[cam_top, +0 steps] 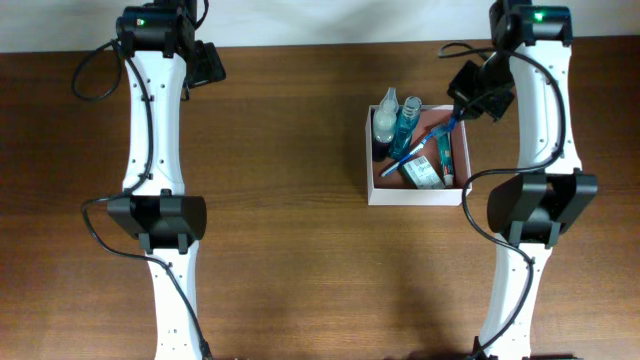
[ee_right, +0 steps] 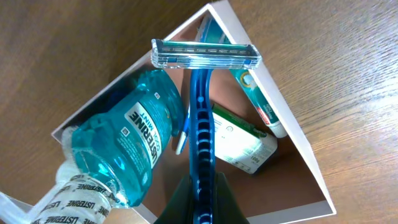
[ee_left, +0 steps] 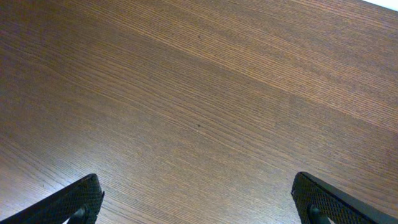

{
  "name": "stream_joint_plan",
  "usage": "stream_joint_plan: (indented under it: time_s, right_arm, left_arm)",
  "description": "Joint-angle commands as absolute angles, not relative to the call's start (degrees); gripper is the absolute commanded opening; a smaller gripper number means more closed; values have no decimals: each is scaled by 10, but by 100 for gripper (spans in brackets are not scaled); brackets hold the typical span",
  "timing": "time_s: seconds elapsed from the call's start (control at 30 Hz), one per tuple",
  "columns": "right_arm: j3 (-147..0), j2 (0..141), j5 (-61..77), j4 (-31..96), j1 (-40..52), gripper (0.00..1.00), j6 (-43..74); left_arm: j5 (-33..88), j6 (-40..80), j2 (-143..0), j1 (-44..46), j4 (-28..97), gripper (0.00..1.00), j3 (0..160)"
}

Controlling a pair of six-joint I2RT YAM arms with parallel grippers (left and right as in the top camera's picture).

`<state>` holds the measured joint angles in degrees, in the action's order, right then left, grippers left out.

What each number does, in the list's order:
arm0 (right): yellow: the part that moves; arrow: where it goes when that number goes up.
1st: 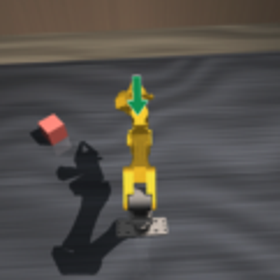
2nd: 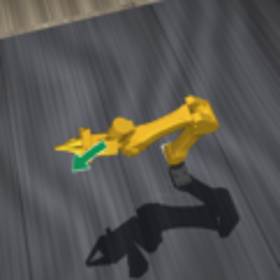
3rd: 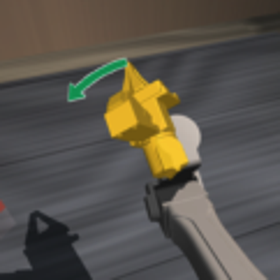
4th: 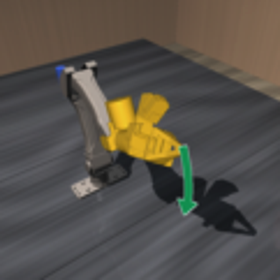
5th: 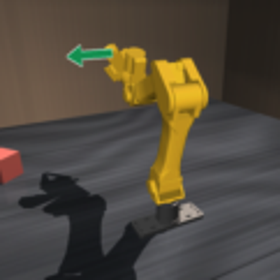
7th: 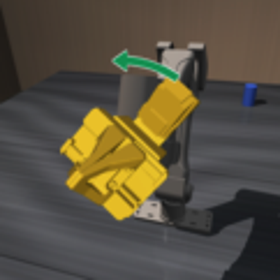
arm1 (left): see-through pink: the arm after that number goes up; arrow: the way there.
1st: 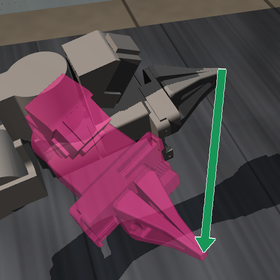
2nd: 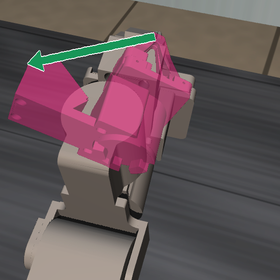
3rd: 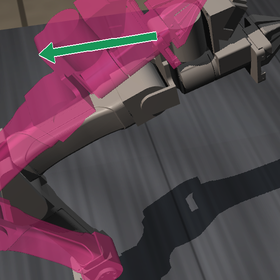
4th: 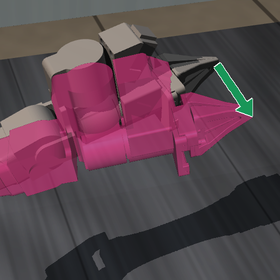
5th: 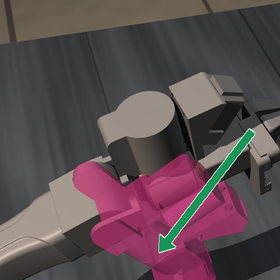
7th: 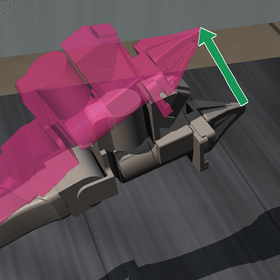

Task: Pack container
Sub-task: 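Lower the razor into the box and open the right gripper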

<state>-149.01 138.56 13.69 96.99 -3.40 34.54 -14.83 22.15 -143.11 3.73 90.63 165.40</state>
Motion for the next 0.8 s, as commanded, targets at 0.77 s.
stream_joint_plan:
  time_s: [0.77]
  right_arm:
    - [-1488,1366,64,973,-56,40,354]
  left_arm:
    - [-146,227,-1434,36,905,99,1652]
